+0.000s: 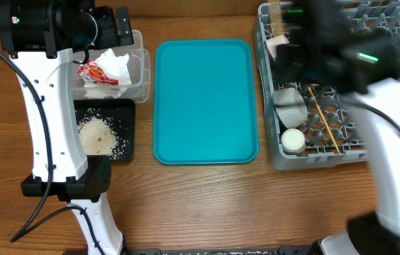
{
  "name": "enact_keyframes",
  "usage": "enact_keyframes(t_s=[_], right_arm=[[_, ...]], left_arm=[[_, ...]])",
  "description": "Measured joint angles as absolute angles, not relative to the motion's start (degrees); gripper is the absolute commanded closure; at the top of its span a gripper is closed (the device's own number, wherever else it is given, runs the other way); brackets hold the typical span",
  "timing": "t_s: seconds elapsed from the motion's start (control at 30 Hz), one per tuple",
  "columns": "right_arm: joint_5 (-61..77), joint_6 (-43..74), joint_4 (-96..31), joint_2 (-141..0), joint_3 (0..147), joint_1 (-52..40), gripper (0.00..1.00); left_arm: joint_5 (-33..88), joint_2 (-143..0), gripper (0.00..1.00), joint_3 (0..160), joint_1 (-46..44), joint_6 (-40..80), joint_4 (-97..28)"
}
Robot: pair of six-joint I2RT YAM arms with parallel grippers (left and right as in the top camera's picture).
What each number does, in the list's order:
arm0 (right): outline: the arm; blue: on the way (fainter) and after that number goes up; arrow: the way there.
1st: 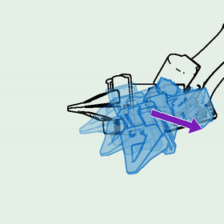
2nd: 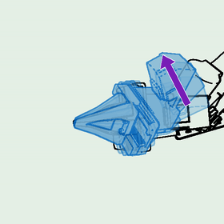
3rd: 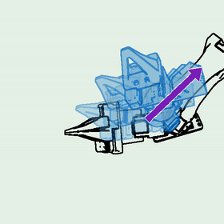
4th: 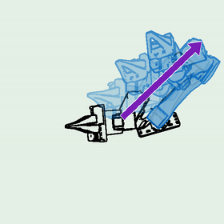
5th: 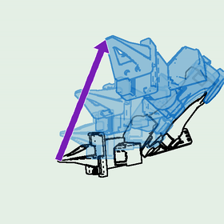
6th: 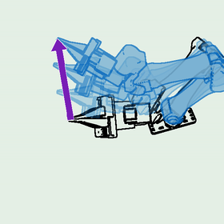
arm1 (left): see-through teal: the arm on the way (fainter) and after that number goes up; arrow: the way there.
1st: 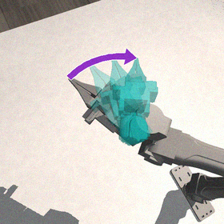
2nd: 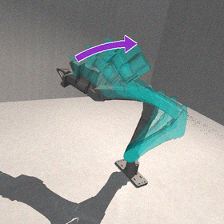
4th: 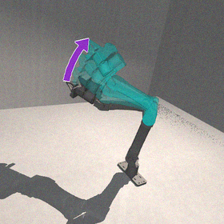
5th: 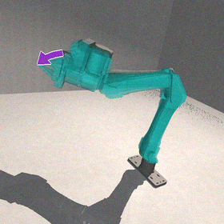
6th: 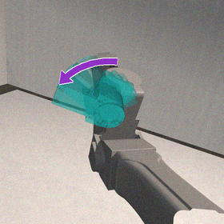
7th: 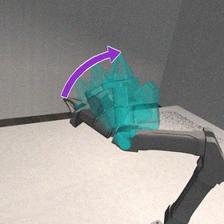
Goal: Sort waste into correct bins and load items into the dishwasher
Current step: 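Carry the second chopstick with the right gripper into the rack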
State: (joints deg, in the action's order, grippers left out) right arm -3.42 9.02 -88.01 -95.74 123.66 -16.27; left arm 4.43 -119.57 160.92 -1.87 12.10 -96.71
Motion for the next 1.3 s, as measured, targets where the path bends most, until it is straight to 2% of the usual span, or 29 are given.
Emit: enact_keyframes(t_s=[0.13, 0.3, 0.57, 0.7, 0.73, 0.83, 0.87, 1.13, 1.27, 1.3], right_arm=[[-4.3, 9.0, -94.2, -94.1, 123.3, -8.6, 0.96], [-4.5, 7.1, -95.0, -96.3, 115.0, -4.1, 0.96], [-7.5, -1.8, -84.8, -97.5, 92.6, -3.4, 0.96], [-12.5, -3.2, -80.6, -97.6, 86.9, -3.4, 0.96], [-13.6, -3.4, -79.8, -97.6, 86.1, -3.4, 0.88], [-15.8, -3.7, -78.1, -97.6, 85.1, -3.4, 0.36], [-16.4, -4.0, -77.5, -97.6, 85.1, -3.4, 0.32], [-18.0, -3.8, -76.5, -97.6, 85.4, -3.4, 0.32], [-15.9, -2.9, -79.8, -97.6, 90.5, -3.4, 0.33], [-14.4, -2.8, -81.1, -97.6, 93.6, -3.4, 0.28]], left_arm=[[4.4, -119.6, 0.00, 160.9, -1.9, 12.1, -96.7], [4.4, -119.6, 0.00, 160.9, -1.9, 12.1, -96.7], [4.4, -119.6, 0.00, 160.9, -1.9, 12.1, -96.7], [4.4, -119.6, 0.00, 160.9, -1.9, 12.1, -96.7], [4.4, -119.6, 0.00, 160.9, -1.9, 12.1, -96.7], [4.4, -119.6, 0.00, 160.9, -1.9, 12.1, -96.7], [4.4, -119.6, 0.00, 160.9, -1.9, 12.1, -96.7], [4.4, -119.6, 0.00, 160.9, -1.9, 12.1, -96.7], [4.4, -119.6, 0.00, 160.9, -1.9, 12.1, -96.7], [4.4, -119.6, 0.00, 160.9, -1.9, 12.1, -96.7]])
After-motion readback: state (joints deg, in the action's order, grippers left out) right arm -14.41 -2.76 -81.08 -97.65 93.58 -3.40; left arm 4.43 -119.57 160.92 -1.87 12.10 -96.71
